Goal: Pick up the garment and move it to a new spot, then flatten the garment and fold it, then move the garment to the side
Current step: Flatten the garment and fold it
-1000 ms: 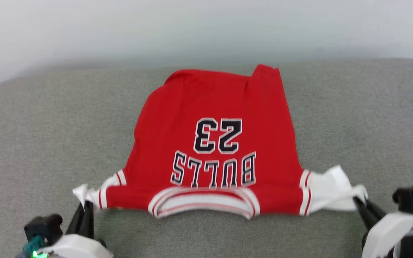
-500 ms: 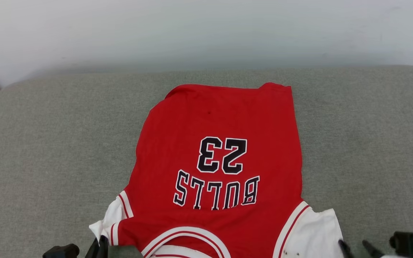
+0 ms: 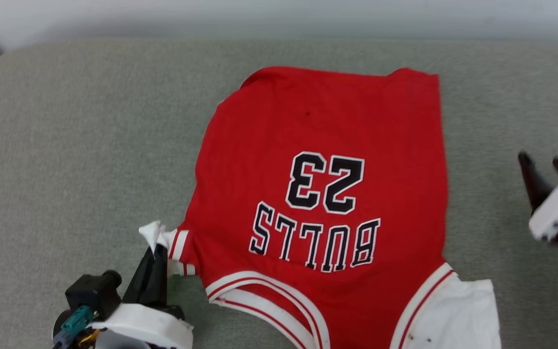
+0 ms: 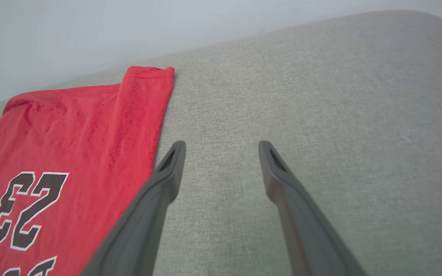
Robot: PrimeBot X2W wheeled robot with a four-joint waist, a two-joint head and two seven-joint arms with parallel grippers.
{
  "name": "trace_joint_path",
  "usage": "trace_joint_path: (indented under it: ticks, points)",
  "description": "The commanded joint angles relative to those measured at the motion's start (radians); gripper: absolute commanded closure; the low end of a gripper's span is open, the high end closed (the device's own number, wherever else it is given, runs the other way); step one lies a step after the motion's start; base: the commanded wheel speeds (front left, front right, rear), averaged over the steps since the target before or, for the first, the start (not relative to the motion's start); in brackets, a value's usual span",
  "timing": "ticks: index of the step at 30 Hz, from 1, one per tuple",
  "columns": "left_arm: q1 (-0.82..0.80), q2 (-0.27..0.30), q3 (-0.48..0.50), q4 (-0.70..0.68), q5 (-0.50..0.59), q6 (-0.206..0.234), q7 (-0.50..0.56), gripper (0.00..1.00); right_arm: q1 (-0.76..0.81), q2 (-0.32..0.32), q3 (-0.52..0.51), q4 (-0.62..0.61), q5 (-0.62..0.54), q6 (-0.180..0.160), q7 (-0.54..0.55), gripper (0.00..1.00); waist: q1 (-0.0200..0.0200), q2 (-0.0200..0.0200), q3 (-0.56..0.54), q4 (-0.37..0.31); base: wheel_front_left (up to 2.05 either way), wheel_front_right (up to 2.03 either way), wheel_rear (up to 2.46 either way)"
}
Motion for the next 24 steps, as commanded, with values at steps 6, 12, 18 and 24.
trace_joint_path:
  ticks: [6, 12, 18, 24]
  points:
    - [-0.102, -0.042, -0.046, -0.056, 0.028, -0.026, -0.061, 1.00, -0.364, -0.126, 0.050, 0.196, 0.018, -0.001, 0.258, 0.00, -0.0001, 0.0000, 0.188, 0.153, 0.00, 0.00, 0.00]
    - [-0.153, -0.065, -0.080, -0.095, 0.037, -0.043, -0.079, 1.00, -0.546, -0.172, 0.085, 0.251, -0.010, -0.001, 0.463, 0.00, -0.0001, 0.0000, 0.270, 0.214, 0.00, 0.00, 0.00]
    - [-0.186, -0.085, -0.105, -0.098, 0.036, -0.060, -0.094, 1.00, -0.631, -0.175, 0.076, 0.284, -0.048, -0.001, 0.558, 0.00, -0.0001, 0.0000, 0.327, 0.249, 0.00, 0.00, 0.00]
    - [-0.199, -0.092, -0.112, -0.069, 0.027, -0.069, -0.104, 1.00, -0.577, -0.109, 0.030, 0.386, -0.074, -0.001, 0.689, 0.80, -0.0001, 0.0000, 0.335, 0.253, 0.00, 0.00, 0.00]
